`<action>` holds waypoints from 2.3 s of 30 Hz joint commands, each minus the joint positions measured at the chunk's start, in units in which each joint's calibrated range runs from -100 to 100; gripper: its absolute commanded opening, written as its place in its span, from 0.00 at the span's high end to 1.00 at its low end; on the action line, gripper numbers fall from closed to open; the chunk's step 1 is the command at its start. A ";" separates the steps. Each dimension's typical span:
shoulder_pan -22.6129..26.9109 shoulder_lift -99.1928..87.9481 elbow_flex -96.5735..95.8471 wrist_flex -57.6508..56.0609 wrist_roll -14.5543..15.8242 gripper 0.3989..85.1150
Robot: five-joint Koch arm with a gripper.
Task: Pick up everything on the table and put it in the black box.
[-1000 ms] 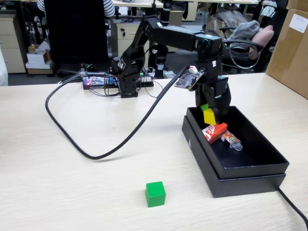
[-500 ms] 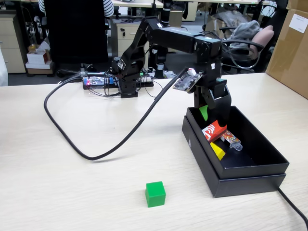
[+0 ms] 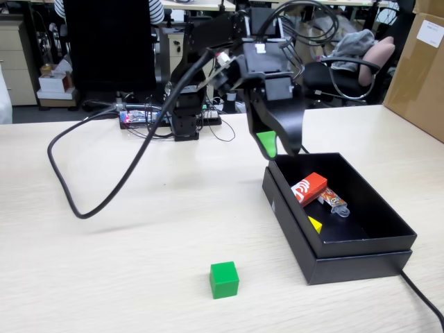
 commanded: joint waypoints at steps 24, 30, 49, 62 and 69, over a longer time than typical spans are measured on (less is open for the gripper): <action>-7.42 31.27 17.20 5.57 -4.25 0.51; -7.47 38.39 23.91 6.26 -4.84 0.51; -5.81 47.22 25.90 13.17 -4.98 0.51; -6.35 50.78 26.08 14.90 -5.27 0.51; -6.64 51.81 24.81 14.90 -5.91 0.76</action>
